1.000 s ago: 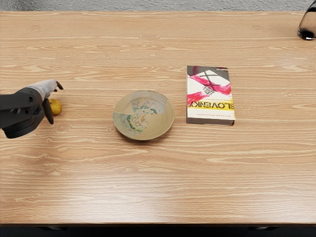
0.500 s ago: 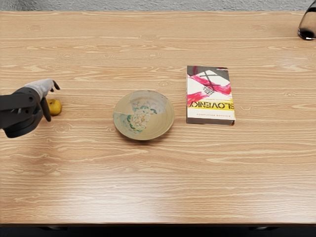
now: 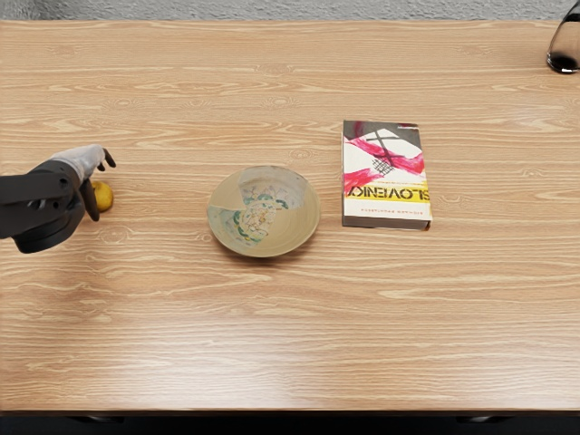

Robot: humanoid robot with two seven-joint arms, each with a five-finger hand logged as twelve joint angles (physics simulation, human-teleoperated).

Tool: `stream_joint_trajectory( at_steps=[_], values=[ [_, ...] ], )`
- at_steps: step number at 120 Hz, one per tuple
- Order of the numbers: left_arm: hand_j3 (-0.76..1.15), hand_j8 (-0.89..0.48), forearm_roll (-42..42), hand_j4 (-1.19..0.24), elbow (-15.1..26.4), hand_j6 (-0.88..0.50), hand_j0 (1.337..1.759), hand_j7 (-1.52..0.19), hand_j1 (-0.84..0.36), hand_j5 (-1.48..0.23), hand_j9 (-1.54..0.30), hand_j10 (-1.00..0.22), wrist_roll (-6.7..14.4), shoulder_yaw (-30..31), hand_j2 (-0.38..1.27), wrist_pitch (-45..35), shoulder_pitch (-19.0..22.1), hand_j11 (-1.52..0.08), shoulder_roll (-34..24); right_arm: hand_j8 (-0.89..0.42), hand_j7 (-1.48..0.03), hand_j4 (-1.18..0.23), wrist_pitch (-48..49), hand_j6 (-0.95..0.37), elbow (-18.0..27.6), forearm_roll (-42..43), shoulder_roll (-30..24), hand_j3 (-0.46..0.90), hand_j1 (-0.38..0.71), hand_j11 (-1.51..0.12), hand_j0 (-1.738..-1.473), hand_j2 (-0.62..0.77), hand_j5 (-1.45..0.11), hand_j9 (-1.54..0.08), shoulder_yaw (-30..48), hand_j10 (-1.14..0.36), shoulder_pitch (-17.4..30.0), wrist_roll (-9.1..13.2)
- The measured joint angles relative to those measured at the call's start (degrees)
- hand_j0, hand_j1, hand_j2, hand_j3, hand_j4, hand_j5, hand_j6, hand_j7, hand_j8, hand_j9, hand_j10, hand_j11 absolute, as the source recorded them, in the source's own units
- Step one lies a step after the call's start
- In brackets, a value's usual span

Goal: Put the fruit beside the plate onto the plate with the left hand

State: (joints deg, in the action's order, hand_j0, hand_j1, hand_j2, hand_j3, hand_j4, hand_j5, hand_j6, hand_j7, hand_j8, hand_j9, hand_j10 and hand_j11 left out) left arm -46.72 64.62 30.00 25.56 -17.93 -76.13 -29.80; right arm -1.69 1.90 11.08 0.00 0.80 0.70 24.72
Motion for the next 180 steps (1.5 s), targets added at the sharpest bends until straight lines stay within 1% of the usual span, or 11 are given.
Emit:
stream_joint_trajectory(
  at_steps=[47,85,117,180],
  values=[
    [0.00,-0.33,0.08,-0.33,-0.02,-0.33,1.658,-0.43,-0.04,-0.43,-0.43,-0.33,-0.77,-0.22,0.07,-0.01,0.37,-0.43,0.01,0.00,0.00,0.00,0.00,0.00,0.00,0.00,0.00,0.00,-0.35,0.00,-1.658,0.00,0.00,0.00,0.00,0.00,0.00,0.01],
    [0.00,-0.39,0.08,-0.39,-0.63,-0.39,1.658,-0.51,-0.12,-0.51,-0.51,-0.39,-0.95,-0.11,0.08,-0.01,0.80,-0.51,0.53,0.00,0.00,0.00,-0.01,0.00,0.00,0.00,0.00,0.00,-0.35,0.00,-1.658,0.00,0.00,0.00,0.00,0.00,0.00,0.02],
    [0.00,-0.42,0.08,-0.42,-1.17,-0.42,1.658,-0.55,-0.16,-0.55,-0.55,-0.42,-1.08,-0.11,0.09,0.00,0.90,-0.55,0.53,0.00,0.00,0.00,-0.01,0.00,-0.02,-0.01,0.00,0.00,-0.35,0.00,-1.658,0.00,0.00,0.00,0.00,0.00,0.00,0.01],
    [0.00,-0.46,0.18,-0.46,-1.70,-0.46,1.658,-0.60,-0.20,-0.60,-0.60,-0.46,-1.10,-0.14,0.09,0.00,1.51,-0.60,0.62,0.00,0.00,0.00,-0.01,0.00,-0.02,0.00,0.00,0.00,-0.35,0.00,-1.658,0.00,0.00,0.00,0.00,0.00,0.00,0.00]
  ],
)
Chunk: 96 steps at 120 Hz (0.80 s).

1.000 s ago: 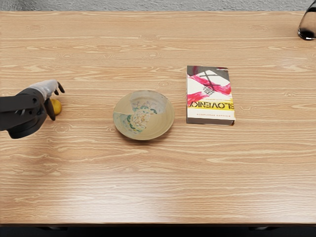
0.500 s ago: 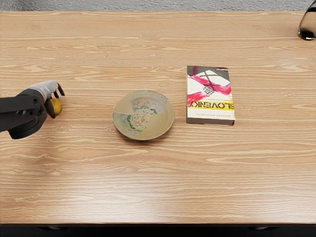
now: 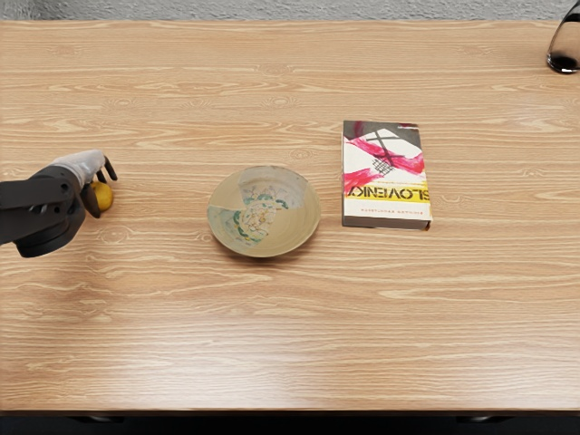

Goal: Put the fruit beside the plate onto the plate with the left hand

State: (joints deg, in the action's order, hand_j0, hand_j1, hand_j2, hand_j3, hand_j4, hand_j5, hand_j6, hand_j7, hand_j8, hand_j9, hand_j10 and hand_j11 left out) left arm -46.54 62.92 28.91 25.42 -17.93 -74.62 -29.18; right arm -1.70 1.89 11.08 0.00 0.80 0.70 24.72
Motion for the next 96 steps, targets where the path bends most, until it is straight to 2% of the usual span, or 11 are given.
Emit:
stream_joint_trajectory(
  at_steps=[42,71,83,96],
  values=[
    [0.00,-0.51,0.19,-0.51,-1.07,-0.51,1.657,-0.67,-0.24,-0.67,-0.67,-0.51,0.01,0.06,0.14,0.09,0.09,-0.67,0.61,0.00,0.00,0.00,-0.02,0.00,0.02,0.00,0.00,0.00,-0.35,0.00,-1.658,0.00,0.00,0.00,0.00,0.00,0.00,0.01],
    [0.00,-0.53,0.48,-0.56,-1.13,-0.48,1.656,-0.73,-0.26,-0.73,-0.73,-0.55,0.03,0.01,0.14,0.16,0.11,-0.73,0.76,0.00,0.00,0.00,0.00,0.00,0.02,0.00,0.00,0.00,-0.35,0.00,-1.658,0.00,0.00,0.00,0.00,0.00,0.00,-0.01],
    [0.00,-0.51,0.63,-0.58,-1.14,-0.47,1.656,-0.75,-0.28,-0.74,-0.75,-0.57,0.03,-0.02,0.22,0.22,0.09,-0.75,0.79,0.00,0.00,0.00,-0.01,0.00,0.02,0.00,0.00,0.00,-0.35,0.00,-1.658,0.00,0.00,0.00,0.00,0.00,0.00,0.02],
    [0.03,-0.51,0.71,-0.60,-1.10,-0.47,1.656,-0.78,-0.28,-0.76,-0.78,-0.59,0.02,-0.08,0.20,0.38,0.10,-0.78,0.84,0.00,0.00,0.00,-0.01,0.00,0.01,0.00,0.00,0.00,-0.35,0.00,-1.658,0.00,0.00,0.00,0.00,0.00,0.00,0.02]
  ],
)
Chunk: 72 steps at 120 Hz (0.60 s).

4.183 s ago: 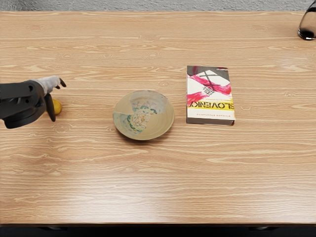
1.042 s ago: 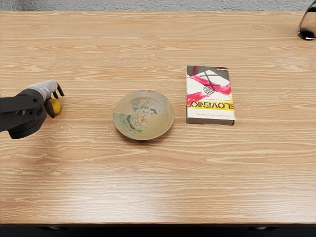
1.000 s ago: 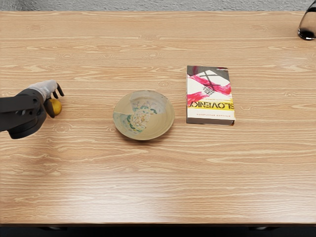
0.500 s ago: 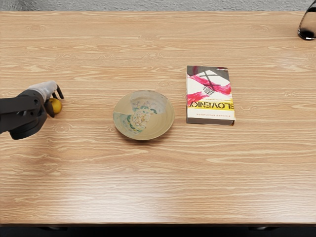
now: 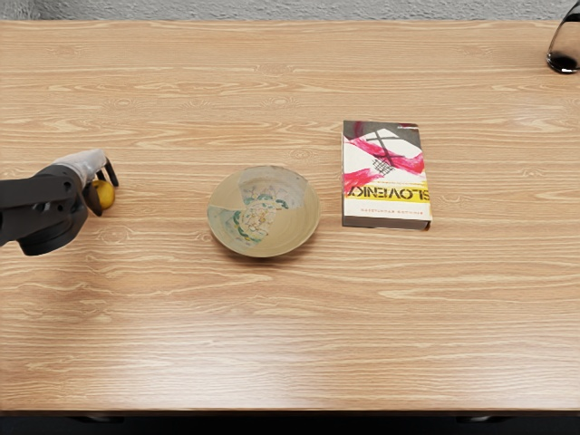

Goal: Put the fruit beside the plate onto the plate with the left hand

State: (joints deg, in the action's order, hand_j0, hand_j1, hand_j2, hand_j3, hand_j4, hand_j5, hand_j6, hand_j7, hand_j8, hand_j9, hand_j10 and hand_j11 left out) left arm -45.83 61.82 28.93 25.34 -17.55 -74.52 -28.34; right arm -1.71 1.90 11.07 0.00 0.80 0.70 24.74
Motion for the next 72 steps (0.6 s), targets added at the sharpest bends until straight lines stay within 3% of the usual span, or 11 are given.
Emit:
stream_joint_trajectory(
  at_steps=[27,33,37,53,55,72],
  values=[
    [0.09,-0.45,0.23,-0.68,0.04,-0.42,1.674,-0.83,-0.30,-0.76,-0.84,-0.64,0.15,-0.04,0.14,0.22,0.07,-0.84,0.23,0.00,0.00,0.00,-0.02,0.00,-0.03,0.01,0.00,0.00,-0.35,0.00,-1.658,0.00,0.00,0.00,0.00,0.00,0.00,0.00],
    [0.38,-0.40,-0.01,-0.72,0.02,-0.38,1.685,-0.81,-0.31,-0.75,-0.86,-0.65,0.30,-0.02,-0.04,0.28,0.38,-0.85,0.55,0.00,0.00,0.00,-0.03,0.00,-0.01,0.00,0.00,0.00,-0.35,0.00,-1.658,0.00,0.00,0.00,0.00,0.00,0.00,-0.01],
    [0.40,-0.37,-0.08,-0.70,0.03,-0.38,1.684,-0.78,-0.31,-0.76,-0.87,-0.66,0.36,-0.04,-0.08,0.39,0.43,-0.87,0.56,0.00,0.00,0.00,-0.02,0.00,0.00,0.00,0.00,0.00,-0.35,0.00,-1.658,0.00,0.00,0.00,0.00,0.00,0.00,-0.01],
    [0.51,-0.31,-0.24,-0.63,0.05,-0.25,1.686,-0.98,-0.34,-0.84,-0.93,-0.69,0.40,-0.07,-0.12,1.18,0.47,-0.92,0.56,0.00,0.00,0.00,0.00,0.00,-0.01,0.00,0.00,0.00,-0.35,0.00,-1.658,0.00,0.00,0.00,0.00,0.00,0.00,-0.03],
    [0.56,-0.29,-0.47,-0.61,0.05,-0.22,1.665,-0.97,-0.35,-0.86,-0.94,-0.69,0.90,-0.09,-0.15,1.48,0.47,-0.93,0.57,0.00,0.00,0.00,0.00,0.00,-0.01,0.00,0.00,0.00,-0.35,0.00,-1.658,0.00,0.00,0.00,0.00,0.00,0.00,-0.03],
    [0.61,-0.26,-0.01,-0.55,0.18,-0.12,1.671,-1.09,-0.39,-0.94,-0.98,-0.72,0.66,-0.08,-0.11,1.83,0.37,-0.96,0.48,0.00,0.00,0.00,-0.01,0.00,-0.01,0.01,0.00,0.00,-0.35,0.00,-1.658,0.00,0.00,0.00,0.00,0.00,0.00,-0.03]
  ],
)
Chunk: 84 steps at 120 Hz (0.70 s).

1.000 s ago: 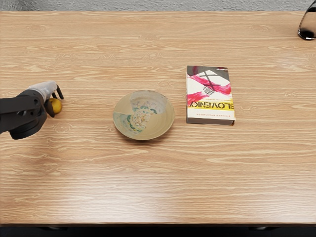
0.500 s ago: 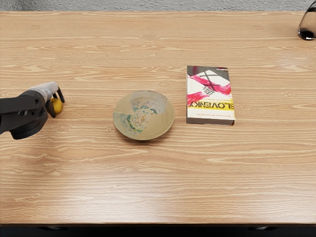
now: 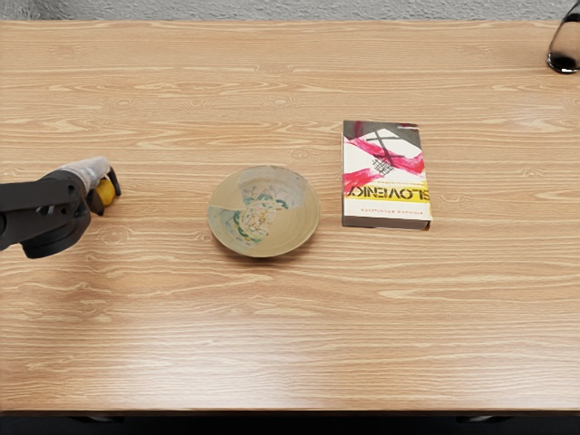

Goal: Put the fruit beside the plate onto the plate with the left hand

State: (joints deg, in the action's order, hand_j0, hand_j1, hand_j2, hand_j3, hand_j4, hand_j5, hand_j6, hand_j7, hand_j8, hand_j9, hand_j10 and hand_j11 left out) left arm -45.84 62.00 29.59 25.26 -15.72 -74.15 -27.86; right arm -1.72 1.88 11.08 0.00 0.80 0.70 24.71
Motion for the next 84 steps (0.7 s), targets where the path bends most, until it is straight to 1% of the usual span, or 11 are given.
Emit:
stream_joint_trajectory(
  at_steps=[7,14,20,24,26,31,44,56,62,78,84],
  values=[
    [0.51,-0.27,0.26,-0.53,0.14,-0.15,1.665,-1.06,-0.38,-0.96,-0.99,-0.73,-0.06,-0.04,-0.07,0.27,-0.22,-0.97,-0.25,0.00,0.00,0.00,0.00,0.00,0.02,0.00,0.00,0.00,-0.35,0.00,-1.658,0.00,0.00,0.00,0.00,0.00,0.00,0.02],
    [0.27,-0.33,0.45,-0.59,0.23,-0.22,1.665,-1.04,-0.36,-0.96,-0.99,-0.73,-0.17,-0.07,0.04,0.43,-0.58,-0.97,-0.41,0.00,0.00,0.00,-0.01,0.00,0.01,-0.01,0.00,0.00,-0.35,0.00,-1.658,0.00,0.00,0.00,0.01,0.00,0.00,0.03],
    [0.15,-0.36,0.49,-0.62,0.28,-0.28,1.671,-1.03,-0.33,-0.95,-0.99,-0.73,-0.26,-0.13,0.07,0.46,-0.70,-0.98,-0.44,0.00,0.00,0.00,-0.01,0.00,0.00,-0.01,0.00,0.00,-0.35,0.00,-1.658,0.00,0.00,0.00,0.00,0.00,0.00,0.02],
    [0.01,-0.38,0.52,-0.65,0.31,-0.31,1.679,-1.02,-0.30,-0.95,-0.99,-0.74,-0.30,-0.30,0.09,0.48,-0.73,-0.98,-0.53,0.00,0.00,0.00,-0.01,0.00,0.00,-0.01,0.00,0.00,-0.35,0.00,-1.658,0.00,0.00,0.00,0.00,0.00,0.00,0.02],
    [-0.14,-0.40,0.58,-0.67,0.33,-0.33,1.662,-1.02,-0.29,-0.95,-0.99,-0.74,-0.32,-0.41,0.14,0.51,-0.83,-0.98,-0.59,0.00,0.00,0.00,0.00,0.00,0.00,-0.01,0.00,0.00,-0.35,0.00,-1.658,0.00,0.00,0.00,0.00,0.00,0.00,0.02],
    [-0.11,-0.43,0.70,-0.69,0.39,-0.39,1.657,-1.02,-0.29,-0.95,-0.99,-0.73,-0.38,-0.64,0.22,0.56,-1.44,-0.98,-0.69,0.00,0.00,0.00,0.00,0.00,0.00,-0.01,0.00,0.00,-0.35,0.00,-1.658,0.00,0.00,0.00,0.00,0.00,0.00,0.03],
    [-0.07,-0.43,1.05,-0.67,0.60,-0.39,1.654,-1.01,-0.32,-0.97,-1.00,-0.73,-0.45,-1.06,0.31,0.64,-2.49,-1.00,-0.70,0.00,0.00,0.00,0.01,0.00,0.00,0.00,0.00,0.00,-0.35,0.00,-1.658,0.00,0.00,0.00,0.00,0.00,0.00,0.00],
    [-0.04,-0.42,1.29,-0.66,1.55,-0.38,1.653,-1.01,-0.32,-0.98,-1.00,-0.73,-0.47,-1.55,0.32,0.67,-3.71,-1.00,-1.05,0.00,0.00,0.00,-0.01,0.00,0.00,0.00,0.00,0.00,-0.35,0.00,-1.658,0.00,0.00,0.00,0.00,0.00,0.00,0.01],
    [-0.03,-0.42,1.35,-0.66,2.37,-0.39,1.652,-1.01,-0.31,-0.98,-1.00,-0.73,-0.47,-1.93,0.27,0.67,-4.28,-1.00,-1.20,0.00,0.00,0.00,0.01,0.00,0.02,-0.01,0.00,0.00,-0.35,0.00,-1.658,0.00,0.00,0.00,0.00,0.00,0.00,0.04],
    [-0.02,-0.41,2.07,-0.66,4.79,-0.38,1.652,-1.00,-0.33,-0.98,-1.00,-0.73,-0.40,-3.33,0.31,1.08,-5.73,-1.00,-1.76,0.00,0.00,0.00,0.01,0.00,0.03,-0.01,0.00,0.00,-0.35,0.00,-1.658,0.00,0.00,0.00,0.00,0.00,0.00,0.01],
    [-0.01,-0.42,2.34,-0.66,5.50,-0.39,1.652,-1.00,-0.31,-0.98,-1.00,-0.73,-0.39,-4.28,0.27,1.59,-5.74,-1.00,-1.76,0.00,0.00,0.00,0.01,0.00,0.02,0.00,0.00,0.00,-0.35,0.00,-1.658,0.00,0.00,0.00,0.00,0.00,0.00,0.01]
  ],
)
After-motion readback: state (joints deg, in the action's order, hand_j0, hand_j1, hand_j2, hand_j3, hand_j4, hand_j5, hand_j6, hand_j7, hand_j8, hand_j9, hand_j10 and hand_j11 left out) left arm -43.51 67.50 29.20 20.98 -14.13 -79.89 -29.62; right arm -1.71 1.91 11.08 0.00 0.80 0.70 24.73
